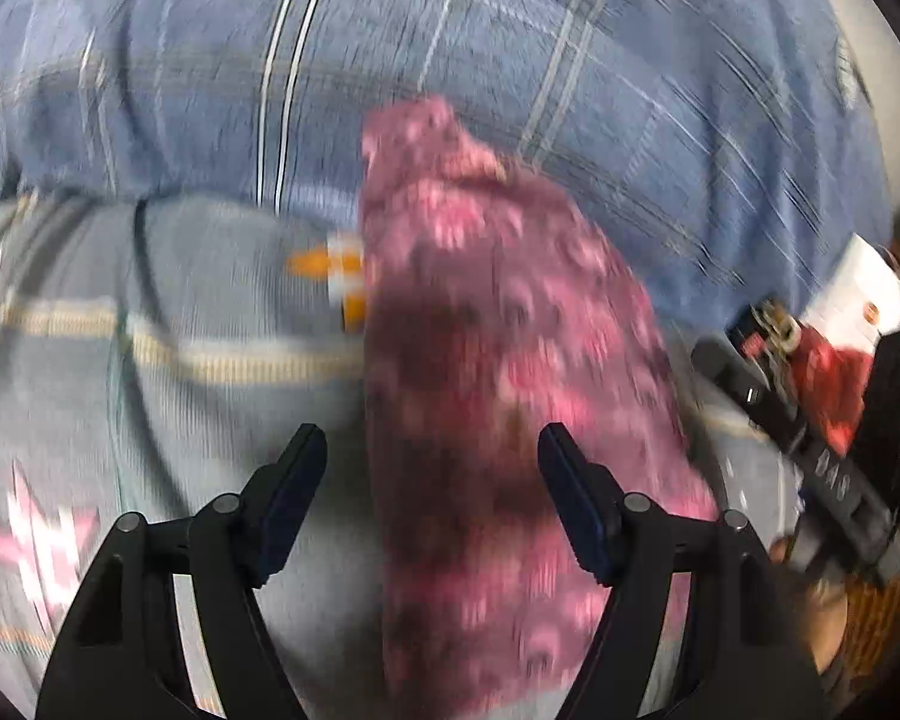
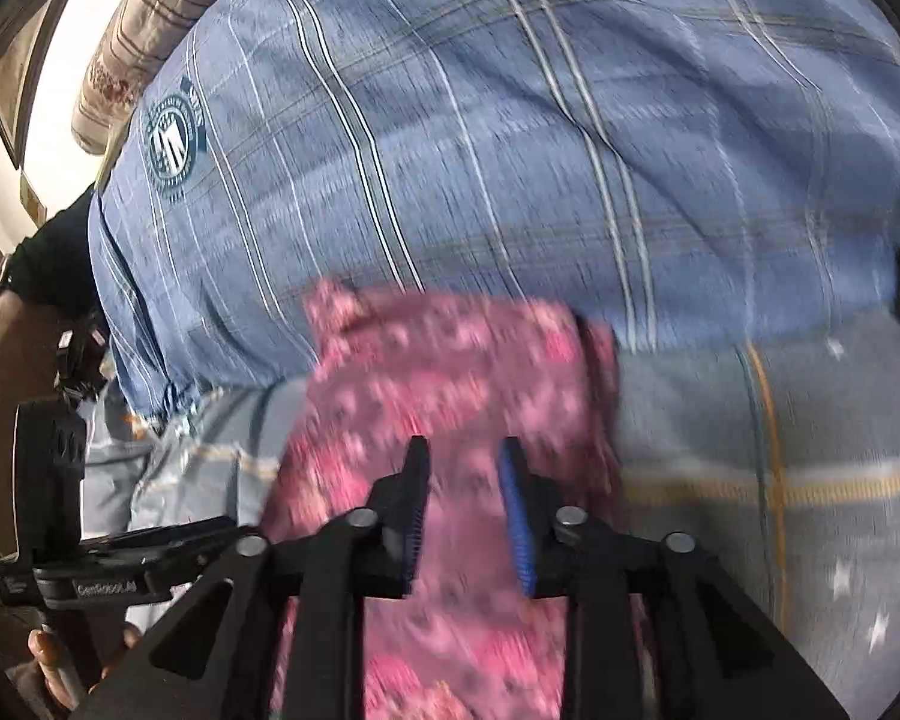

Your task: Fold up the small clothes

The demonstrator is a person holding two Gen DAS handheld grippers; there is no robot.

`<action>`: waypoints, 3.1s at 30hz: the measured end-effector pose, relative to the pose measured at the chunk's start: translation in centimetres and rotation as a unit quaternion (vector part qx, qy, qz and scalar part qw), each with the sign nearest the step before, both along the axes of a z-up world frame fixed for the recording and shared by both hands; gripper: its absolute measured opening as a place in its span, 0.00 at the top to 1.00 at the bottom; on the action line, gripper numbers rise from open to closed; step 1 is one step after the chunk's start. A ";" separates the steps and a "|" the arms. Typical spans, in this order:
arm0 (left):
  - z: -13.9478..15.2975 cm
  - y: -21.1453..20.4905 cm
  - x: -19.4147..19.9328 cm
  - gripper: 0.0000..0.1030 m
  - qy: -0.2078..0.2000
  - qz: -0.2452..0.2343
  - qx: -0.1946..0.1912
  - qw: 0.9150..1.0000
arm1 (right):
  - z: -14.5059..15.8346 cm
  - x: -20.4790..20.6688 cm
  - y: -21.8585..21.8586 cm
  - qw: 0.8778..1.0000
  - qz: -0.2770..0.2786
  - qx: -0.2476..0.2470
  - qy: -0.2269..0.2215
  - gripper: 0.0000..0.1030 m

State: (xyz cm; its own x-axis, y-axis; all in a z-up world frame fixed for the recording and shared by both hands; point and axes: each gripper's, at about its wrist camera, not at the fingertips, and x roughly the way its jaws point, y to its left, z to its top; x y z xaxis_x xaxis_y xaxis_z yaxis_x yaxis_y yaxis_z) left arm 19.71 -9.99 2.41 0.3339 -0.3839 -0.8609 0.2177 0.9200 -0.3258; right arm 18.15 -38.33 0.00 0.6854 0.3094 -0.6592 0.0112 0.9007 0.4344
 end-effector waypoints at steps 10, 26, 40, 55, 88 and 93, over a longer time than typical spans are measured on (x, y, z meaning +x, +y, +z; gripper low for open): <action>-4.8 0.6 6.4 0.19 0.073 0.014 -0.004 0.997 | -4.1 5.0 -1.5 0.997 -0.016 0.018 0.076 0.71; -3.2 4.4 4.2 0.20 0.132 0.002 -0.160 0.978 | -6.5 3.6 -6.7 0.984 -0.039 0.132 0.113 0.33; -2.6 0.2 1.1 0.74 0.083 -0.012 -0.084 0.993 | -5.5 1.7 -1.4 0.994 0.082 0.040 0.058 0.72; 4.3 10.3 -7.5 0.74 0.048 0.005 -0.095 0.994 | 2.4 -7.0 6.6 0.996 0.082 0.003 -0.018 0.72; -5.1 11.5 -2.0 0.17 -0.005 0.030 0.097 0.995 | -6.6 -6.0 12.8 0.999 0.001 -0.019 0.036 0.65; -3.5 12.4 -2.8 0.17 -0.016 0.036 0.106 0.994 | -5.8 -5.6 13.1 0.998 0.009 -0.033 0.047 0.63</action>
State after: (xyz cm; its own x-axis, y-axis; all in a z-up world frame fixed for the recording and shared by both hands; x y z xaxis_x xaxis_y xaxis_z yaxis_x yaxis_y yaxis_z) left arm 16.92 2.36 -1.14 0.3832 -0.1692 -0.9080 0.1559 0.9808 -0.1170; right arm 12.52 -25.21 -5.82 0.6138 0.2745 -0.7402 0.0339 0.9276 0.3721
